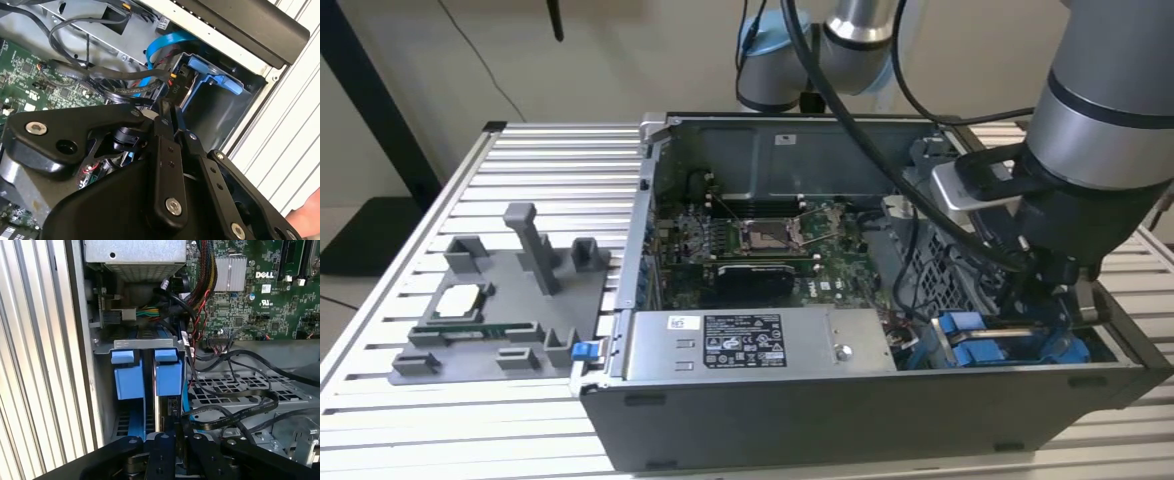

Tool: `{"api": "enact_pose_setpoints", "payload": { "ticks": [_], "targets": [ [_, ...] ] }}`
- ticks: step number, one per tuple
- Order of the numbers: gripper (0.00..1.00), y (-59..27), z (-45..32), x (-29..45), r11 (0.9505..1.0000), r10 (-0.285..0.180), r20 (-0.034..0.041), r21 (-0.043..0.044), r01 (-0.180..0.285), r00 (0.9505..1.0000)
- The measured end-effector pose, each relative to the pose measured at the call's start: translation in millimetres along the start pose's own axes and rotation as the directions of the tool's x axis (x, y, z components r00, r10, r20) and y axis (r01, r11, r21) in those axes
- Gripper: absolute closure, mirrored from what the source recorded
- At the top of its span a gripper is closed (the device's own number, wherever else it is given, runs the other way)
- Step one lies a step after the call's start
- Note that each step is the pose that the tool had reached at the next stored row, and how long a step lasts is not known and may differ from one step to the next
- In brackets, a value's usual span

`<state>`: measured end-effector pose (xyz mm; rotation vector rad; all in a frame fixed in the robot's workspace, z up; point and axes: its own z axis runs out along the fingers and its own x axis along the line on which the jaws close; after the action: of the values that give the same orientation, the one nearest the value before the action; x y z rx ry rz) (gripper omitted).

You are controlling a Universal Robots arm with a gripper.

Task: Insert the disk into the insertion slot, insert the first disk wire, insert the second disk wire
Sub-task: 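Insert the second disk wire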

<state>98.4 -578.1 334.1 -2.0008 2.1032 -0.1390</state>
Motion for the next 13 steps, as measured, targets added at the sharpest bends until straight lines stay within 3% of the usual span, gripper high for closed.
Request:
{"api": "enact_pose_setpoints", "payload": {
  "ticks": [11, 12, 13],
  "targets": [
    [1.00, 0.3, 3.5, 0.5, 1.0000, -0.001, -0.0032, -0.0007, 0.001, 1.0000],
    [0.00, 0.2, 3.0, 0.4, 1.0000, 0.000, -0.0023, -0.0009, 0.000, 1.0000],
    [0.00, -0.4, 0.3, 0.2, 1.0000, 0.000, -0.0009, -0.0008, 0.000, 1.0000]
  ]
}}
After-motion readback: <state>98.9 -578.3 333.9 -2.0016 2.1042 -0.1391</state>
